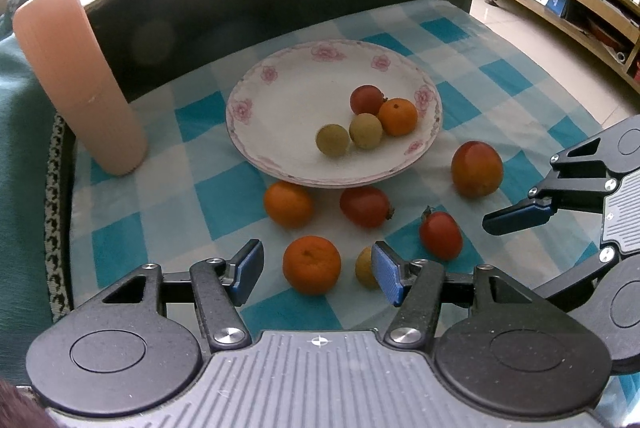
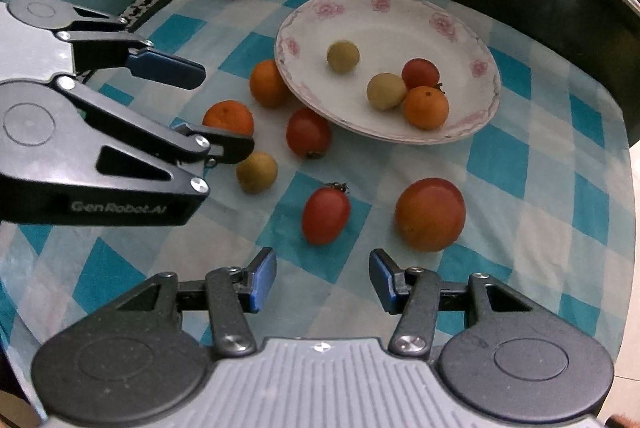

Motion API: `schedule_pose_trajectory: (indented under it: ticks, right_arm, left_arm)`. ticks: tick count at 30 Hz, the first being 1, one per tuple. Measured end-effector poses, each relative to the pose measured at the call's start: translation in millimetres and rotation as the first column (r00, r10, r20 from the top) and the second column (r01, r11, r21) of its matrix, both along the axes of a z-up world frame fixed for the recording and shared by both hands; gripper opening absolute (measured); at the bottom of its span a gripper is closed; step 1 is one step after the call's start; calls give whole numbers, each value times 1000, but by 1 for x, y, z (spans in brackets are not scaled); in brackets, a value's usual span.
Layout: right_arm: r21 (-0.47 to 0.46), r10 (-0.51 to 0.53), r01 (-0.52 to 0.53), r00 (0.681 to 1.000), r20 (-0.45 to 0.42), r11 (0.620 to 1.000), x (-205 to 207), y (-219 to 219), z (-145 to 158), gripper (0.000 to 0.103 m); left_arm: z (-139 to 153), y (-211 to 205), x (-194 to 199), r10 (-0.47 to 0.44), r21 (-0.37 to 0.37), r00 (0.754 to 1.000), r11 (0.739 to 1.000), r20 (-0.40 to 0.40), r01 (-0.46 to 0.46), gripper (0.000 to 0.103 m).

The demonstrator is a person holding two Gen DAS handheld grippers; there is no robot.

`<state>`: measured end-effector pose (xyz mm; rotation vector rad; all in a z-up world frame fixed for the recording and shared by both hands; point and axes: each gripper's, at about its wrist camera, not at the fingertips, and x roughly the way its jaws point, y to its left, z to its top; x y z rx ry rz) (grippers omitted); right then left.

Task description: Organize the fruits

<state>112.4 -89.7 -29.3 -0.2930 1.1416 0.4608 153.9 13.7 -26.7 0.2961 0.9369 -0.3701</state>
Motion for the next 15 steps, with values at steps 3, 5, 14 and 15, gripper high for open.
schedule_pose_trajectory:
  ticks: [3, 5, 14, 15]
  right_arm:
    - [-1, 3, -3, 1000, -3, 1000, 0, 2, -1, 65]
    - [-2, 3, -3, 1000, -7, 1000, 0, 2, -3, 65]
    - [-6, 6, -6, 1000, -13, 1000, 2, 4, -5, 65]
    - [-6, 7, -7, 1000, -13, 1000, 2, 4, -5, 65]
  left_arm:
    - [-1, -1, 0, -2, 3, 1000, 1000, -3, 2, 67]
    - [-1, -1, 0, -4, 3, 1000, 1000, -4, 4, 67]
    - [-2, -2, -1, -7, 2, 1000, 1000, -5, 7, 68]
    - [-2, -2, -1, -8, 2, 1000, 1000, -6, 8, 68]
